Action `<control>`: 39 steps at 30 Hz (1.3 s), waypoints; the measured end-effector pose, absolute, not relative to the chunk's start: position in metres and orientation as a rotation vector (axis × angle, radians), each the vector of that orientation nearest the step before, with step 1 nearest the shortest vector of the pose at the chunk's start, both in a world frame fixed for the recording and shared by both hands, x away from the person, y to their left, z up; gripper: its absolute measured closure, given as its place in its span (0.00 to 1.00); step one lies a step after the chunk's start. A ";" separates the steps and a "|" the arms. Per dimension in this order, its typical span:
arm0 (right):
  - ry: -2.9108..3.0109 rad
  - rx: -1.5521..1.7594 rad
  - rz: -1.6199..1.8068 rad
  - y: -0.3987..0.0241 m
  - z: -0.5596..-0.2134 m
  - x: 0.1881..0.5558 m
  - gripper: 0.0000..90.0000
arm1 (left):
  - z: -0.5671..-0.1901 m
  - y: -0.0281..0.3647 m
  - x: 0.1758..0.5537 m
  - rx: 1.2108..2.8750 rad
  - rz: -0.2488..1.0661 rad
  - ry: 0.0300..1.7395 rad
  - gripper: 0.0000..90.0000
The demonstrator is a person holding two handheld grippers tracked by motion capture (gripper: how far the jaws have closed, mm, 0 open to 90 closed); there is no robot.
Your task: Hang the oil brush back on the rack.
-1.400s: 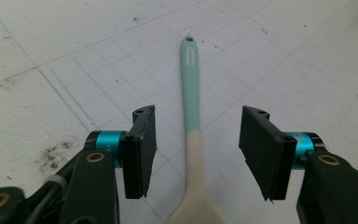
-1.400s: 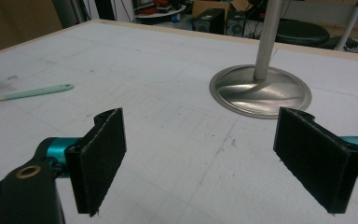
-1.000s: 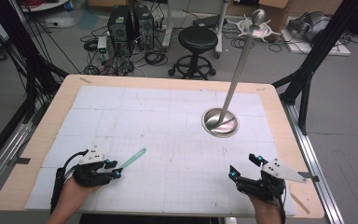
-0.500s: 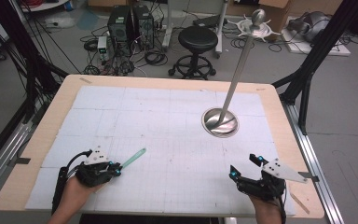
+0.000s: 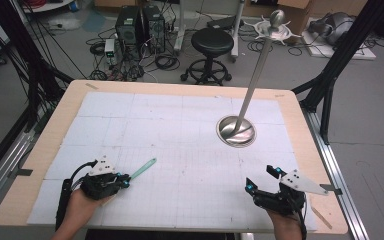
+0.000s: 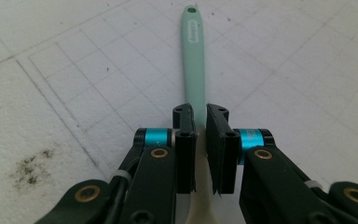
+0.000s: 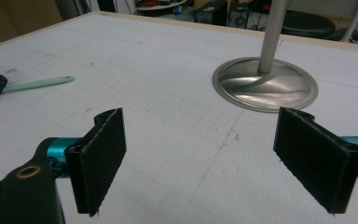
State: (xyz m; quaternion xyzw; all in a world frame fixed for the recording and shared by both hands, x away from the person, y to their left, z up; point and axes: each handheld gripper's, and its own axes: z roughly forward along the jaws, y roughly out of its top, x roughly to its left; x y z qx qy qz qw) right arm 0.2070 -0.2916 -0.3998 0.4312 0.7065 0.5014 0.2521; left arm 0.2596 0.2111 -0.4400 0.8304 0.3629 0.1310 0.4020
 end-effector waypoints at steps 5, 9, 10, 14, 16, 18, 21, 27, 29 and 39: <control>1.927 1.182 1.390 -0.288 -0.400 0.208 0.18 | -0.431 0.216 0.255 1.992 0.320 0.917 0.91; 1.918 1.196 1.427 -0.284 -0.399 0.209 0.18 | -0.424 0.218 0.249 1.919 0.302 0.886 0.91; 1.911 1.204 1.446 -0.283 -0.399 0.209 0.18 | -0.422 0.218 0.248 1.908 0.304 0.877 0.91; 1.891 1.219 1.512 -0.276 -0.397 0.211 0.18 | -0.412 0.216 0.242 1.854 0.318 0.844 0.91; 1.901 1.200 1.532 -0.271 -0.396 0.213 0.18 | -0.408 0.214 0.239 1.829 0.321 0.824 0.91; 1.914 1.192 1.543 -0.265 -0.395 0.214 0.18 | -0.403 0.212 0.236 1.816 0.327 0.803 0.91; 1.940 1.163 1.564 -0.253 -0.393 0.217 0.18 | -0.396 0.207 0.231 1.796 0.339 0.772 0.91; 1.971 1.130 1.617 -0.232 -0.386 0.223 0.18 | -0.378 0.195 0.222 1.762 0.365 0.710 0.91; 1.983 1.118 1.622 -0.225 -0.384 0.225 0.18 | -0.372 0.190 0.220 1.757 0.372 0.692 0.91; 1.990 1.059 1.691 -0.206 -0.368 0.232 0.18 | -0.355 0.160 0.219 1.734 0.393 0.632 0.91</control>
